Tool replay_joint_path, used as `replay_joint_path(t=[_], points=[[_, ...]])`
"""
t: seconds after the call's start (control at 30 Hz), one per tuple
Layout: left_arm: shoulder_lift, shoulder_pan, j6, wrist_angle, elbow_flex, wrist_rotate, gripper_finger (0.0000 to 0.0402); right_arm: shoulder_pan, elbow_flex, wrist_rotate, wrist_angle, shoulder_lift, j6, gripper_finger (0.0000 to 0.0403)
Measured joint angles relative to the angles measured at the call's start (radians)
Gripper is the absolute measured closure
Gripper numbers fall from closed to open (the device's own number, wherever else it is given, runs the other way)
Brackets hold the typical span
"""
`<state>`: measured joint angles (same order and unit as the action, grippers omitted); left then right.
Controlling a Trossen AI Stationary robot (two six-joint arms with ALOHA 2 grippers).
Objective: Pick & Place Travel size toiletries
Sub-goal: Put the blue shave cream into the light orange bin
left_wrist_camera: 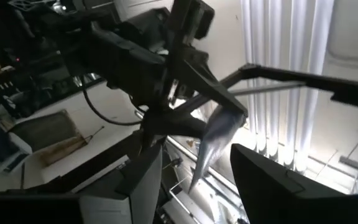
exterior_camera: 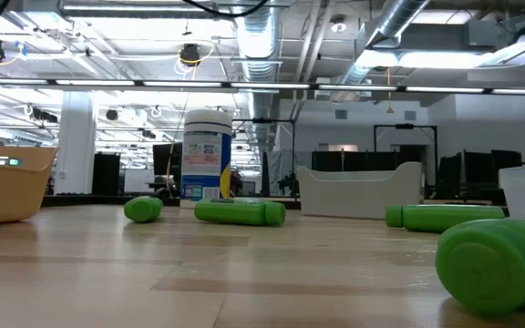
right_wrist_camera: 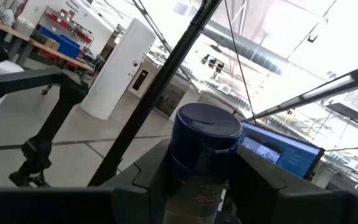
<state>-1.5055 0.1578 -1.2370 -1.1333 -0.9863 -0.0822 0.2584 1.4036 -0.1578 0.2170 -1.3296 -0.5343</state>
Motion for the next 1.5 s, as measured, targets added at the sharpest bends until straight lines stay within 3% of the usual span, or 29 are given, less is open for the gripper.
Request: replay_joint_path(t=[0.47,1.0,1.33,1.5], points=[[0.0,-0.03,-0.189,0.0,-0.004,-0.031,0.0215,-0.046,0.0,0.0,-0.034,0.0,0.0,0.0265],[-0.001,-0.059,-0.188,0.019,-0.055,-0.133,0.0215,-0.052,0.0,-0.003,-0.003,-0.065,-0.018,0.0264],[-0.001,-0.053,-0.163,0.028,-0.055,-0.136,0.0215,-0.063,0.0,0.001,0.051,-0.063,-0.068,0.0265],[-0.001,-0.053,-0.128,0.028,-0.055,-0.165,0.0236,-0.075,0.0,0.002,0.061,-0.063,-0.068,0.0267]])
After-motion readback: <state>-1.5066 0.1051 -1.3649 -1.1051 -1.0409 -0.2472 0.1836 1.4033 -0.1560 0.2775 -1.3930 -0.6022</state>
